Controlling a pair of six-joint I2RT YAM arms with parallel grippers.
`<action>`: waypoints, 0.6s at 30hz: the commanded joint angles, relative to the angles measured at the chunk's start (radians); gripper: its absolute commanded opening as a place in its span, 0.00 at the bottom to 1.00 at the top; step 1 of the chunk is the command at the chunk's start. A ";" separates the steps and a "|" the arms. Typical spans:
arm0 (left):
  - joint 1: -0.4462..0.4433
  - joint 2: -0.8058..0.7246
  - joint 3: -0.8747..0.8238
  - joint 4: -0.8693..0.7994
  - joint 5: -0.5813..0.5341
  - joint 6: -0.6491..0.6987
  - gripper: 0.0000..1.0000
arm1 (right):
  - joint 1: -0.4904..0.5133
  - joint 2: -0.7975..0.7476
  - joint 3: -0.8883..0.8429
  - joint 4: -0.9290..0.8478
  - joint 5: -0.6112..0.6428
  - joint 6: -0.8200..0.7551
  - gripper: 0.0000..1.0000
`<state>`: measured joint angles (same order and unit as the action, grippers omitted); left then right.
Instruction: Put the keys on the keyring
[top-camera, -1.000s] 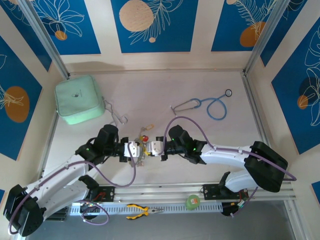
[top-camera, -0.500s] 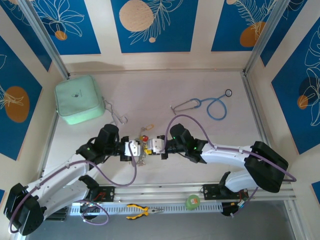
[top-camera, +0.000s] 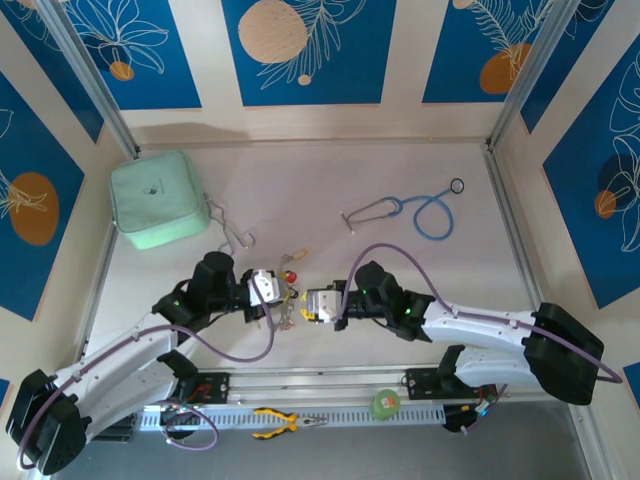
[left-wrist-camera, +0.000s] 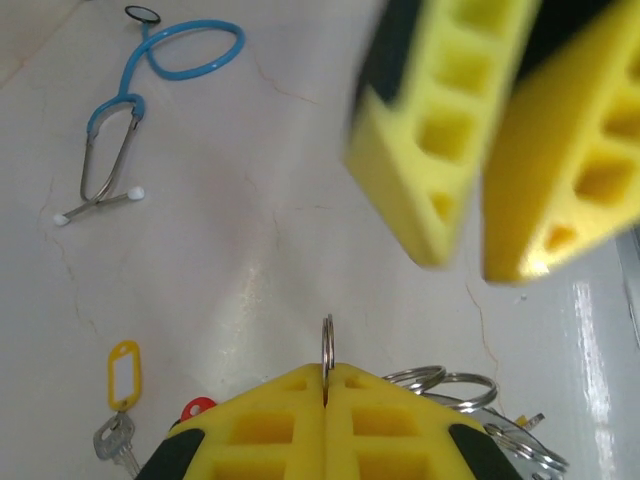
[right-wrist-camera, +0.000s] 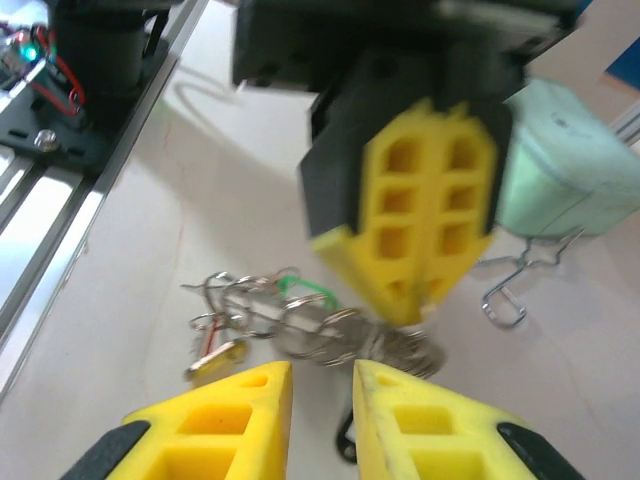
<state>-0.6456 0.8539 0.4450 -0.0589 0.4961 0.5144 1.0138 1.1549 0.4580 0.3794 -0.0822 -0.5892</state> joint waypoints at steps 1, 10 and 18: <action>0.005 -0.015 0.003 0.047 0.015 -0.144 0.00 | 0.029 0.027 -0.022 0.058 0.118 0.022 0.25; 0.006 -0.037 0.000 0.053 0.006 -0.198 0.00 | 0.075 0.094 -0.025 0.181 0.155 0.032 0.24; 0.005 -0.021 -0.002 0.057 0.007 -0.193 0.00 | 0.092 0.047 -0.065 0.170 0.238 0.023 0.23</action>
<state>-0.6456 0.8333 0.4450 -0.0376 0.4923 0.3374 1.0981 1.2388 0.4187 0.5282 0.1066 -0.5674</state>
